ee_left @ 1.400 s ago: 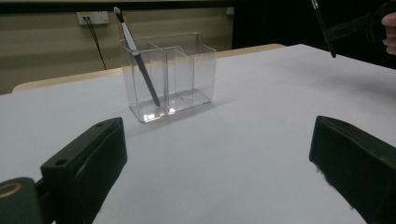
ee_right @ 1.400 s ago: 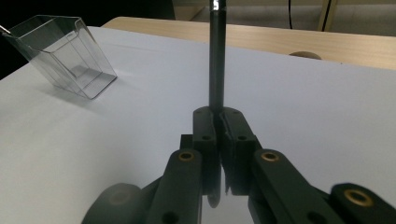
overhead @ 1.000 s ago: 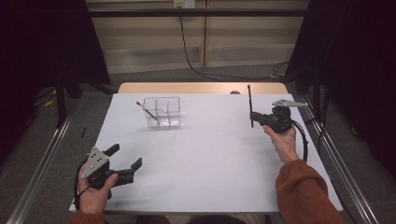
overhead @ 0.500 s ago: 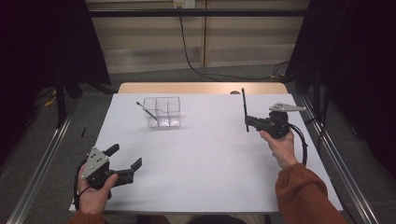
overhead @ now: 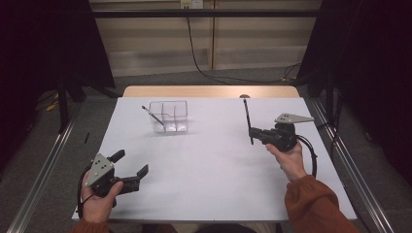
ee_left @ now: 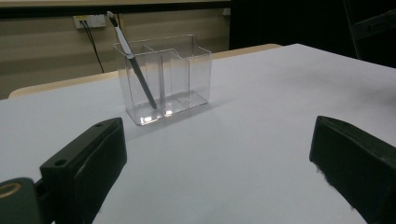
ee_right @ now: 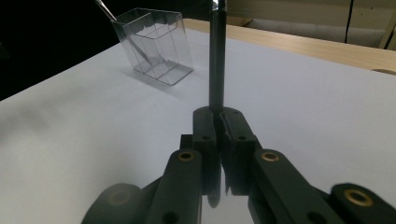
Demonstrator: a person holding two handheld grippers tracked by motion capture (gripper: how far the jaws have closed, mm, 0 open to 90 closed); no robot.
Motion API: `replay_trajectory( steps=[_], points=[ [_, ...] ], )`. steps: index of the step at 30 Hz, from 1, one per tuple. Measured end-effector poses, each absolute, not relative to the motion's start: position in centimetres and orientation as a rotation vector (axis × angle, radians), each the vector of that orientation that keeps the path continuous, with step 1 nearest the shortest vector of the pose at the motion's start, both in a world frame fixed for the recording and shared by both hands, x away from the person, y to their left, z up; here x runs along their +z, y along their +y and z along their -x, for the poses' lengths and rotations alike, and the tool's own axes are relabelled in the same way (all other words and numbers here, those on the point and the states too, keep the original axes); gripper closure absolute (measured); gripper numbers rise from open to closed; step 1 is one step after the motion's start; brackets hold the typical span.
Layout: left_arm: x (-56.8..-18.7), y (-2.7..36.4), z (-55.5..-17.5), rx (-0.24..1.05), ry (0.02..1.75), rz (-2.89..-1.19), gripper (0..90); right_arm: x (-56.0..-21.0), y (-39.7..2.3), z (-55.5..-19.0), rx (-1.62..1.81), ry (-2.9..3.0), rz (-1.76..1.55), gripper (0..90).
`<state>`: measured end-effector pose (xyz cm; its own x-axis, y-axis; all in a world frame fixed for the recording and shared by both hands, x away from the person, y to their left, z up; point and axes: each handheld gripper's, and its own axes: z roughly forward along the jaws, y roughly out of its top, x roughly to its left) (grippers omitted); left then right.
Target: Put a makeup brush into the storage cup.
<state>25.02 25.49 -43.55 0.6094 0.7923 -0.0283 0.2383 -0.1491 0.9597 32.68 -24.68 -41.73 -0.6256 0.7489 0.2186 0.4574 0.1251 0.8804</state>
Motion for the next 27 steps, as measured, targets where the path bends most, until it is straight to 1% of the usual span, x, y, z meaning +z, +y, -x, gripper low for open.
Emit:
replay_trajectory(
  steps=[17, 27],
  points=[
    [-43.4, 25.3, -25.0, 0.610, 0.853, -1.693, 3.8, -42.1, -21.8, -30.1, 1.537, 2.226, -1.079, 84.9],
    [-43.2, 24.7, -24.7, 0.586, 0.828, -1.703, 3.7, -42.2, -20.4, -28.9, 1.592, 2.247, -1.041, 84.9]
  ],
)
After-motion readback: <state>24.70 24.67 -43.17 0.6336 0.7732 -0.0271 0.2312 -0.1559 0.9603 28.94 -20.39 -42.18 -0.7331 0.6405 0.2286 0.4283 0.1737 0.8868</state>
